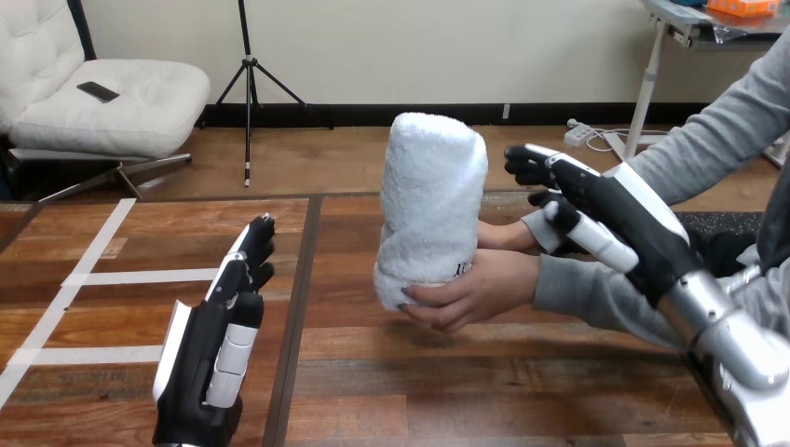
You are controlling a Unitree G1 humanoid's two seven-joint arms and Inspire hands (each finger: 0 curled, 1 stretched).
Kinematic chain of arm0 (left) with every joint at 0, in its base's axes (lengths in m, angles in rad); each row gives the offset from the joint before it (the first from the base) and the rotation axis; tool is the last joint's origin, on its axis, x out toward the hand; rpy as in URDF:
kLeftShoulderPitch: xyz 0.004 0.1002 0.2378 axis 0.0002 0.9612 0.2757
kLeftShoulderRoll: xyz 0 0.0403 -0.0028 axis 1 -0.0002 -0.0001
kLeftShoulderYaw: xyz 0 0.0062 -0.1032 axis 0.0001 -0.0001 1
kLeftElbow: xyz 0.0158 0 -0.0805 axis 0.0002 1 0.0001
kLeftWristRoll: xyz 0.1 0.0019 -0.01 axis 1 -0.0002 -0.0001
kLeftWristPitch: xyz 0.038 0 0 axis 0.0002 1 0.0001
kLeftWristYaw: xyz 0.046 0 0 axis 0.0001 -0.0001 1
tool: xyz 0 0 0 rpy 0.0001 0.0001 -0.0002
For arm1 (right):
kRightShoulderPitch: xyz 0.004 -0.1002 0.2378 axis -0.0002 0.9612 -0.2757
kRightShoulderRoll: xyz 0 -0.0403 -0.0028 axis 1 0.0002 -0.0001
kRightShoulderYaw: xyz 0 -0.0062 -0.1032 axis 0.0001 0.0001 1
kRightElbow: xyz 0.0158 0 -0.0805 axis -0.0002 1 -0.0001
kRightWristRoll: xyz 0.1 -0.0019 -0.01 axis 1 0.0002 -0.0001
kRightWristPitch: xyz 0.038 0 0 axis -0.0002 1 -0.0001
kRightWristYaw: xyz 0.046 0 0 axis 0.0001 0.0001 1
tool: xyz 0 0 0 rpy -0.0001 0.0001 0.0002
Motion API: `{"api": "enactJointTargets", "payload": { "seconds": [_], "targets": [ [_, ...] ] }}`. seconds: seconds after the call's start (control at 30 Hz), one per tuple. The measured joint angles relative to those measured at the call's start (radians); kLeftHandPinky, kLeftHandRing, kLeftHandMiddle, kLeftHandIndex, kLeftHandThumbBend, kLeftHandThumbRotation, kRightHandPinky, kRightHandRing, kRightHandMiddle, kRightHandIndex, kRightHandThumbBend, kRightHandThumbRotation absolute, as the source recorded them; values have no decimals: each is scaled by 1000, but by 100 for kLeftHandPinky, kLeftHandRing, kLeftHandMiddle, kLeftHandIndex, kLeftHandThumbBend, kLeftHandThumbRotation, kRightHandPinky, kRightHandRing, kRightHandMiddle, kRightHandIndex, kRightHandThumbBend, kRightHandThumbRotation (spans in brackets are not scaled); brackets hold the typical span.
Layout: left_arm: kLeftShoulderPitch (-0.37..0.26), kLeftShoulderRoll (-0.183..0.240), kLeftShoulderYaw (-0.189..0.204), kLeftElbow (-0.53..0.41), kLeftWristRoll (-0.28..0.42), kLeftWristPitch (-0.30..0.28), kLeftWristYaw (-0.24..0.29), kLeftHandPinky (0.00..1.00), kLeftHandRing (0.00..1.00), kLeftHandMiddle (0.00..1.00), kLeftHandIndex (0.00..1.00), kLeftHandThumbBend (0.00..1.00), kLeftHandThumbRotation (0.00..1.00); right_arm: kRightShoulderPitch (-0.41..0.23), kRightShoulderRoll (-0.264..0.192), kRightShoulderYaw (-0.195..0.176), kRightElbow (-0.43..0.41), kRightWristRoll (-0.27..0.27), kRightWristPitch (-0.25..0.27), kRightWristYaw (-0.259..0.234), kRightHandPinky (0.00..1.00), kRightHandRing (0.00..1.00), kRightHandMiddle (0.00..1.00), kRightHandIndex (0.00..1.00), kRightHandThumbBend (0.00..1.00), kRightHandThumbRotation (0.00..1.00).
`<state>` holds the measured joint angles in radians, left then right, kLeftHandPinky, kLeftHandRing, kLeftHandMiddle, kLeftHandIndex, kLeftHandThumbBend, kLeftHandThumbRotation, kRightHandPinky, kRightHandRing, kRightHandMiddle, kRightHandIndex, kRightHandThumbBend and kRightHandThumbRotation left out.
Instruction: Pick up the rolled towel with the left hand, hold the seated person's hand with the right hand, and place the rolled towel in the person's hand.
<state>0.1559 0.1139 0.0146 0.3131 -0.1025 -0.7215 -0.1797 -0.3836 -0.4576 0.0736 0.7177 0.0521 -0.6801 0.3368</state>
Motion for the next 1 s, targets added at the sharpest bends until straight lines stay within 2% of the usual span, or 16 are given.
{"api": "enactJointTargets", "payload": {
  "seconds": [0.23, 0.53, 1.0],
  "targets": [
    [10, -4, -1, -31, 0, 2, 0, 91, 94, 94, 94, 91, 100, 103, 30, -4, -126, 95, 31, 27, 91, 93, 92, 92, 100, 100],
    [37, -10, -5, -63, -5, 2, -3, 90, 95, 95, 96, 85, 100, 258, 79, 0, -280, 182, 66, 40, 94, 92, 92, 91, 98, 100],
    [92, -21, -19, -85, -4, 2, -9, 89, 94, 95, 94, 84, 100, 513, 169, 31, -484, 269, 129, 44, 99, 94, 92, 91, 95, 100]
  ]
}}
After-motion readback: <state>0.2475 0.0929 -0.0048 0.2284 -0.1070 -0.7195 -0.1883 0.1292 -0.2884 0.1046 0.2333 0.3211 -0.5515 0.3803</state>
